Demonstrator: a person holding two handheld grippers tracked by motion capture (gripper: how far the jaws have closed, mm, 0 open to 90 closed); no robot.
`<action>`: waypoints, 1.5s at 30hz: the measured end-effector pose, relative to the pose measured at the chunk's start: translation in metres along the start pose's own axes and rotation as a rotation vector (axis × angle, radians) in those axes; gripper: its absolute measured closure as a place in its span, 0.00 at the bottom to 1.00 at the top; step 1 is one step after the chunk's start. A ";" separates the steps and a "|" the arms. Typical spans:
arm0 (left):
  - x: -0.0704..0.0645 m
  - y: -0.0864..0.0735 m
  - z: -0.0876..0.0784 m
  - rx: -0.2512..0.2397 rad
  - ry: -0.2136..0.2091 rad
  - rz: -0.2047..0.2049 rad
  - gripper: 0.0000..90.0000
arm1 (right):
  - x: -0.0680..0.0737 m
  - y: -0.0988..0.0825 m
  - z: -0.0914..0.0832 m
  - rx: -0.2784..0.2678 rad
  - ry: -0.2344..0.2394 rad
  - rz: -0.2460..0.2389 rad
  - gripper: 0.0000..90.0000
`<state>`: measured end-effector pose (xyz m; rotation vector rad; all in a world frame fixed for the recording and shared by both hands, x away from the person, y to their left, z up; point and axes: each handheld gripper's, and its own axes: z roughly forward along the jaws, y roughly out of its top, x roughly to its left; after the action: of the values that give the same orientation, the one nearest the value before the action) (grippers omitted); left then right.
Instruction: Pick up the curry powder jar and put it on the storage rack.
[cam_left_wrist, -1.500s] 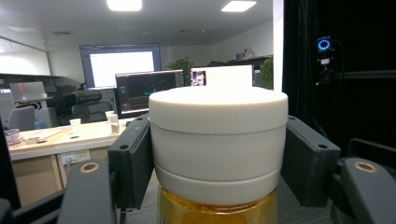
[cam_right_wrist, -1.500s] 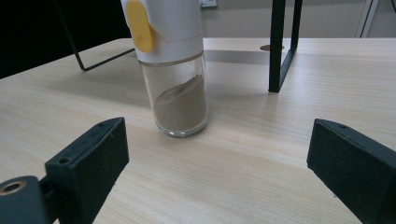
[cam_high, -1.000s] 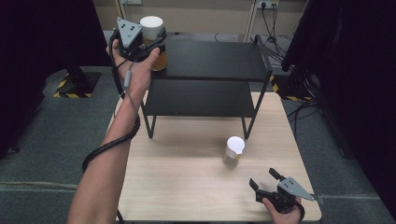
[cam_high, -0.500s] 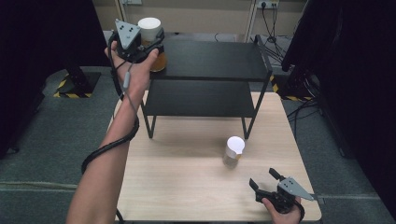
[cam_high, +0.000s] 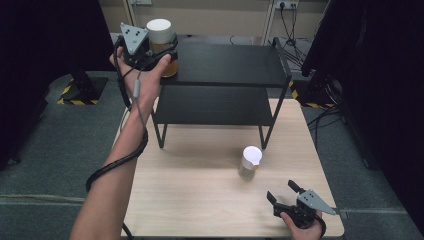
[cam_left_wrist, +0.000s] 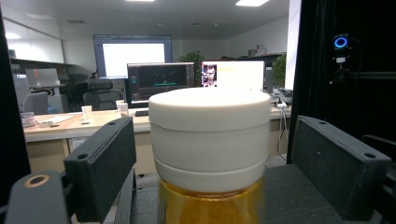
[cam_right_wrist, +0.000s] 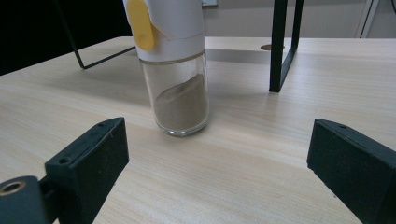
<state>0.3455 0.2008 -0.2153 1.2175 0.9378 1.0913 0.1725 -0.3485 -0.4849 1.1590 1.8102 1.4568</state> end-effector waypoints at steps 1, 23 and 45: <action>-0.001 -0.001 -0.002 -0.005 -0.002 -0.001 0.15 | 0.000 0.000 0.000 0.001 0.000 0.000 0.06; -0.006 -0.034 -0.041 -0.062 -0.041 0.006 0.15 | 0.001 0.001 0.001 0.004 -0.001 -0.008 0.06; -0.008 -0.092 -0.099 -0.115 -0.145 0.017 0.15 | 0.002 0.001 0.001 0.007 -0.004 -0.013 0.06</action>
<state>0.2606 0.2154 -0.3193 1.1949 0.7448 1.0413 0.1726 -0.3463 -0.4837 1.1505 1.8184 1.4410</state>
